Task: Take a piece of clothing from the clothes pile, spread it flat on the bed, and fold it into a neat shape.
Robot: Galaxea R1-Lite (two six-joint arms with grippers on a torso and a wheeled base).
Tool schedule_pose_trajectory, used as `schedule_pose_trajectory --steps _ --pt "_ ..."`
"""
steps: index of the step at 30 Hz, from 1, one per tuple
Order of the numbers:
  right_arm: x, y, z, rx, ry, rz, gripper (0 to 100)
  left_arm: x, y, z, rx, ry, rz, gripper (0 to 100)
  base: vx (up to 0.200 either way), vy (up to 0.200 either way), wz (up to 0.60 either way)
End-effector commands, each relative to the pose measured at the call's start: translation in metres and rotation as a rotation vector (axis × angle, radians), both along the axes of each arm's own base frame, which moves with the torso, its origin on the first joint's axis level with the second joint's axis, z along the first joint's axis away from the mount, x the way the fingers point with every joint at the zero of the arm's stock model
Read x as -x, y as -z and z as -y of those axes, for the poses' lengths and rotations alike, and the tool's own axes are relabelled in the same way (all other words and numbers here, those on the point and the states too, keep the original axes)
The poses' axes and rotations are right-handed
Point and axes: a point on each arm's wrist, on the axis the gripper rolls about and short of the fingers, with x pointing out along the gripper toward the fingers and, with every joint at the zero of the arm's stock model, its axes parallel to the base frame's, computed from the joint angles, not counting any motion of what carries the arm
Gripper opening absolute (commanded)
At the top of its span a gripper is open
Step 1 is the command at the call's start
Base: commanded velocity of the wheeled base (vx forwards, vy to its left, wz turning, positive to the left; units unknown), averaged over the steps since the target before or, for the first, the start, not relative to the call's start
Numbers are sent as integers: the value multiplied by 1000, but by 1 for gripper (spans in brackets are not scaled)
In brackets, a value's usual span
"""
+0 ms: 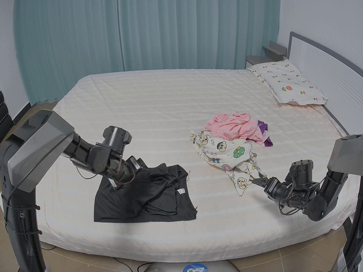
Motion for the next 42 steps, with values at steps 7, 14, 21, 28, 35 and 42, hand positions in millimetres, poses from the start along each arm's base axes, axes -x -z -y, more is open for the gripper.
schedule_pose_trajectory --steps 7,14,21,28,35,42 --pt "-11 -8 -44 58 -75 50 100 26 11 -42 64 -111 -10 100 0 0 0" --pt "-24 -2 -69 133 -131 26 100 18 12 -51 103 -169 -3 100 0 0 0" --pt "-34 -9 -88 160 -190 62 100 15 11 -59 108 -190 5 100 0 171 0" --pt "-45 -15 -96 157 -197 81 100 12 10 -77 142 -214 6 100 0 200 0" --pt "-47 -13 -103 161 -210 84 100 11 9 -94 167 -239 7 100 0 200 0" --pt "-54 -9 -106 212 -170 105 100 12 9 -105 198 -247 -2 100 0 200 0"
